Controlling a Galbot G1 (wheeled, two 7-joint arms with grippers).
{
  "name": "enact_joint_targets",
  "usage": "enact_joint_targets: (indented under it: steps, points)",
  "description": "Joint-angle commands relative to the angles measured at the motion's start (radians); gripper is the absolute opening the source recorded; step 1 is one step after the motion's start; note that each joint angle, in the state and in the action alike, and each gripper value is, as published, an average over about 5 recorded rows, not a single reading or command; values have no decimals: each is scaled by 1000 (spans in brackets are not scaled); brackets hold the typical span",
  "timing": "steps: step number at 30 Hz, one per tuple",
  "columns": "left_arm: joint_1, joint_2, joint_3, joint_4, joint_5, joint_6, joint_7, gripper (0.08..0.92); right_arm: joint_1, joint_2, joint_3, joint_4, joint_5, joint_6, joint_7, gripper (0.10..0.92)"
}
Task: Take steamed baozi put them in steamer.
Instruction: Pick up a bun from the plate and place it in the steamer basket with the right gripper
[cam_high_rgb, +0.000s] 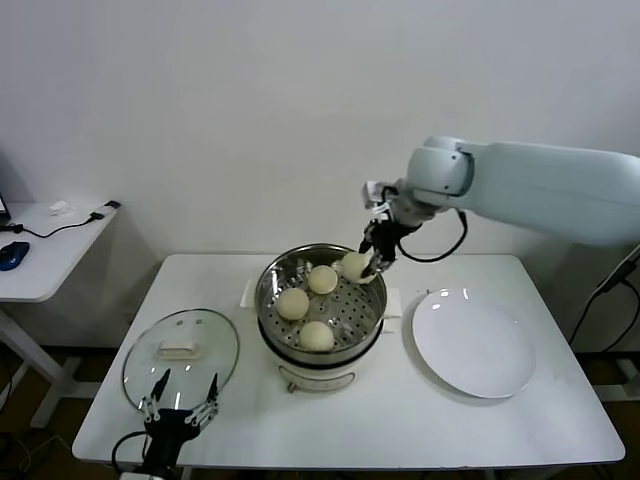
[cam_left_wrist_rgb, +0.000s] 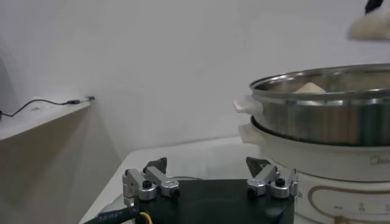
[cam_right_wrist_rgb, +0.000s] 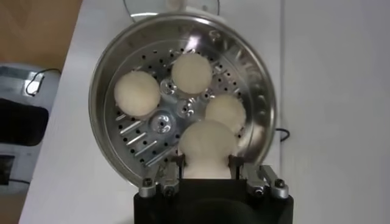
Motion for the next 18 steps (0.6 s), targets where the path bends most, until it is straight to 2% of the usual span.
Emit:
enact_joint_targets:
  steps: [1,18]
  points:
    - [1,4,-4,-2,-3,-1,1,823,-131,56,-13,-1,-5,-75,104,518]
    - [-10,10,-3,9,-2,-4,4,823,-181,55,0,-22,-33,-84,112,522]
